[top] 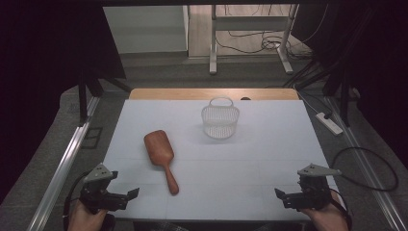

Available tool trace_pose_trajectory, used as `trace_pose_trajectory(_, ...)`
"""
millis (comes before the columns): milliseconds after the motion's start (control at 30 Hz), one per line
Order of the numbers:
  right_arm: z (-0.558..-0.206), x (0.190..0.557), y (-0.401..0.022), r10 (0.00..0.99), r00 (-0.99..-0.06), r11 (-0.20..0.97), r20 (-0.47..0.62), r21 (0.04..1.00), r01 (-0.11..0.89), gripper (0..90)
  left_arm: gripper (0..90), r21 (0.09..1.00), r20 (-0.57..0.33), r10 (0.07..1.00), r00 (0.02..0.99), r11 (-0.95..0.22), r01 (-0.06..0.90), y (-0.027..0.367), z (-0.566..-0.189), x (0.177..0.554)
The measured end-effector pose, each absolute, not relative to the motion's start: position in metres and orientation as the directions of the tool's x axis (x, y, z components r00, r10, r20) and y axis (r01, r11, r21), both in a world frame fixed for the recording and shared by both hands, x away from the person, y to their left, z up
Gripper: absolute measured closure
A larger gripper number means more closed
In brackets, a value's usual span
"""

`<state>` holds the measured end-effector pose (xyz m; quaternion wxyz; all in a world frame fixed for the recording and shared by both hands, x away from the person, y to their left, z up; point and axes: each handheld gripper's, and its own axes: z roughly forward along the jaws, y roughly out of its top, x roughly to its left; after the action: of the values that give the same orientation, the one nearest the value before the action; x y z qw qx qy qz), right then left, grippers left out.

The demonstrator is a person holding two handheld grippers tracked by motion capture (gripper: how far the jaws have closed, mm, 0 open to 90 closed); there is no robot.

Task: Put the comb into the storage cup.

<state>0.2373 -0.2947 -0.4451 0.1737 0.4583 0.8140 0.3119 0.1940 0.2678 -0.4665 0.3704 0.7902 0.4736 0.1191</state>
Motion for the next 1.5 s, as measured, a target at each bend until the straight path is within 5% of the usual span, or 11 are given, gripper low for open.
trace_pose_trajectory(1500, -0.446, 0.239, -0.295, 0.847, -0.531, 0.387, 0.020, 0.661, 0.643, 0.0, 0.0, 0.678, -0.151, 0.778, 0.610, -0.368, 0.637, 0.245, -0.462, 0.228)
